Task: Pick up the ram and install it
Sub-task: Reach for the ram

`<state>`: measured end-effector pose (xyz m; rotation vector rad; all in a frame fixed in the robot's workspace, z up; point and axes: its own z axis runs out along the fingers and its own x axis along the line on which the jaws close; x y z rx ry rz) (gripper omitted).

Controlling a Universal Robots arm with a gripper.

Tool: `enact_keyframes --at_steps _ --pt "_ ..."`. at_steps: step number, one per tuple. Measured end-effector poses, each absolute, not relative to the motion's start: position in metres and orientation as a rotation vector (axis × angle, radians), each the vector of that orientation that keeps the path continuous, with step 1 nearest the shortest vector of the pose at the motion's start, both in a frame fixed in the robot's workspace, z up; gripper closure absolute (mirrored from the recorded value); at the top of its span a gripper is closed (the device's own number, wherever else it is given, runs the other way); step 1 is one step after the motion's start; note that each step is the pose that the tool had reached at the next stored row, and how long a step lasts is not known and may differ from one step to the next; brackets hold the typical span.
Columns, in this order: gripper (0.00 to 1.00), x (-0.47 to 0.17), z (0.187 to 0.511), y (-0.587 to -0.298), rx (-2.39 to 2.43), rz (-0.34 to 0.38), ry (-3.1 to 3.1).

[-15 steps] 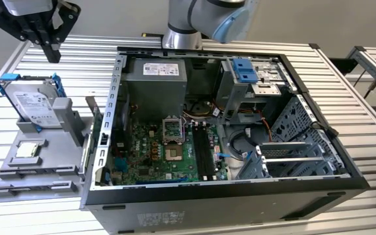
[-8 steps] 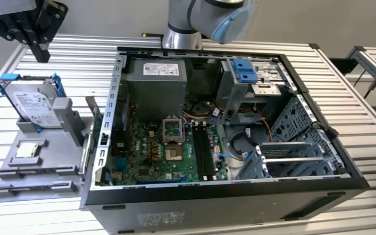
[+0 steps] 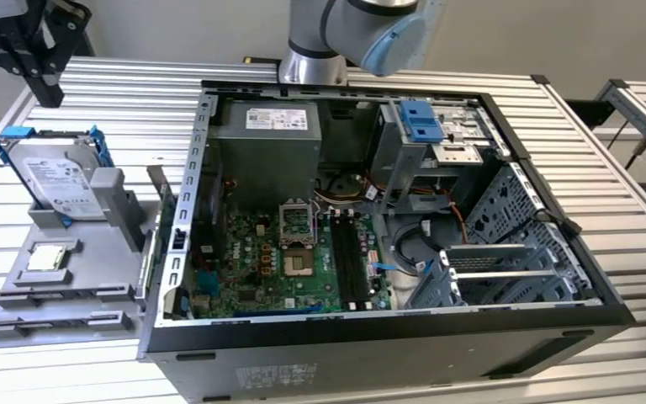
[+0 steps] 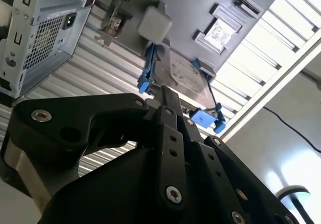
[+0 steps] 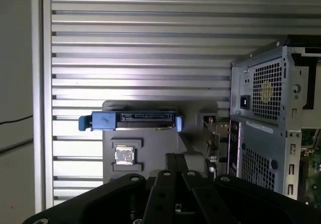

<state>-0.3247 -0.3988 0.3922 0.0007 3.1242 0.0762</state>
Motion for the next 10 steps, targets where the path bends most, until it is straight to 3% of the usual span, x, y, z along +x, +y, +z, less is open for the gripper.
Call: enact_keyframes --at_steps 10 --pt "1.0 -0.35 0.392 -0.399 -0.007 0.076 3.125"
